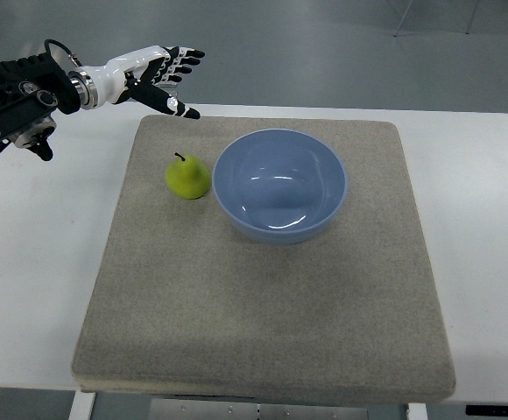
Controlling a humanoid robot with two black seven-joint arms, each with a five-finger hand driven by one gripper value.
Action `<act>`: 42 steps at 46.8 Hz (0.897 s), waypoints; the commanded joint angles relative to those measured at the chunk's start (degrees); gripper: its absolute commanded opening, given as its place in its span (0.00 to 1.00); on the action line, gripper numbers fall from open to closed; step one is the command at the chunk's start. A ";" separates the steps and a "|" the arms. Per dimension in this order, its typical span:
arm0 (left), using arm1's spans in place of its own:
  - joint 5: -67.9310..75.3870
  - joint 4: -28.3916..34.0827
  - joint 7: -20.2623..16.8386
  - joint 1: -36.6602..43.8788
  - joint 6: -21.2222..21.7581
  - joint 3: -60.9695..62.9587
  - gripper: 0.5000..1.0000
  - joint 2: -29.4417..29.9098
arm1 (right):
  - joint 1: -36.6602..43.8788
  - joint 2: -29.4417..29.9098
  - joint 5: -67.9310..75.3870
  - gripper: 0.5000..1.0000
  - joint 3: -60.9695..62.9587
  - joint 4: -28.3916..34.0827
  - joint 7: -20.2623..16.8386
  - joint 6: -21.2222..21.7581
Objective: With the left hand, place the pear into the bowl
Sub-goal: 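Reach the left hand forward over the green pear, fingers pointing down, then lower the left hand around the green pear and close the fingers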
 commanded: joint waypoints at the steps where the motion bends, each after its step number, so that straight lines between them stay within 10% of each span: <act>1: 5.29 -2.89 -0.06 -0.81 -0.51 -0.02 0.96 1.71 | -0.01 0.00 0.00 0.85 0.00 0.00 -0.01 0.00; 42: 28.68 -14.58 -1.90 -6.88 -8.42 0.16 0.96 9.01 | -0.01 0.00 0.00 0.85 0.00 0.00 -0.01 0.00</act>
